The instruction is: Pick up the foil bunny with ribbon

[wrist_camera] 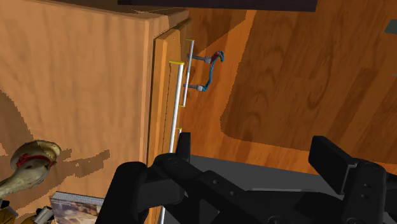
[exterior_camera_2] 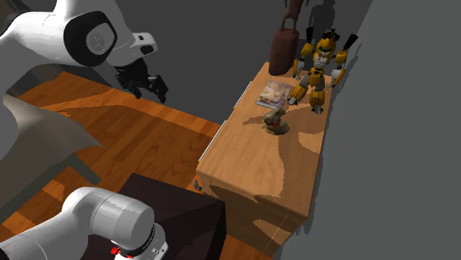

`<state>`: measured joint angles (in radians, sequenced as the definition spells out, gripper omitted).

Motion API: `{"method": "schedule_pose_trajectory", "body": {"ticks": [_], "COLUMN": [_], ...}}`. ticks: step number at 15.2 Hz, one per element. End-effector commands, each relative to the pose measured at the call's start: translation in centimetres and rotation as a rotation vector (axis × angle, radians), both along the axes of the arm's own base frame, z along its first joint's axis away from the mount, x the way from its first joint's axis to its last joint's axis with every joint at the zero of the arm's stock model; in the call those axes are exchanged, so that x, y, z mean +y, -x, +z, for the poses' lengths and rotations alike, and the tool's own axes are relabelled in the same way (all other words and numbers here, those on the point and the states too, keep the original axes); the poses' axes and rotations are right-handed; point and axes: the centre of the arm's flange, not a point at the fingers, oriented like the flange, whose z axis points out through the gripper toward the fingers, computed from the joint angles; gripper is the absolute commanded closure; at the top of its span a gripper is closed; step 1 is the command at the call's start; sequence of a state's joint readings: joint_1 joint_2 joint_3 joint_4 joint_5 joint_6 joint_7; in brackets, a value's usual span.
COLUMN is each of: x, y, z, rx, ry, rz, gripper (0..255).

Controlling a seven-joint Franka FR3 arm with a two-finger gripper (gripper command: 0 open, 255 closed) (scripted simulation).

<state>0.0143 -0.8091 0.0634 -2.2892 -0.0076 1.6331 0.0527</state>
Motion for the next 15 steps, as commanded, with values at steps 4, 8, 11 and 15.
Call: {"method": "schedule_pose_trajectory", "body": {"ticks": [4, 8, 11, 15], "x": [-2.0, -5.0, -7.4, -10.8], "y": [-2.6, -5.9, -8.2, -11.2], "z": [-1.7, -3.8, -5.3, -7.2], "rx": [-0.005, -0.011, -0.016, -0.022], "ry": [0.023, 0.053, 0.076, 0.106], "rz": [-0.046, -0.108, -0.154, -0.216], "gripper": [0, 0, 0, 0]}}
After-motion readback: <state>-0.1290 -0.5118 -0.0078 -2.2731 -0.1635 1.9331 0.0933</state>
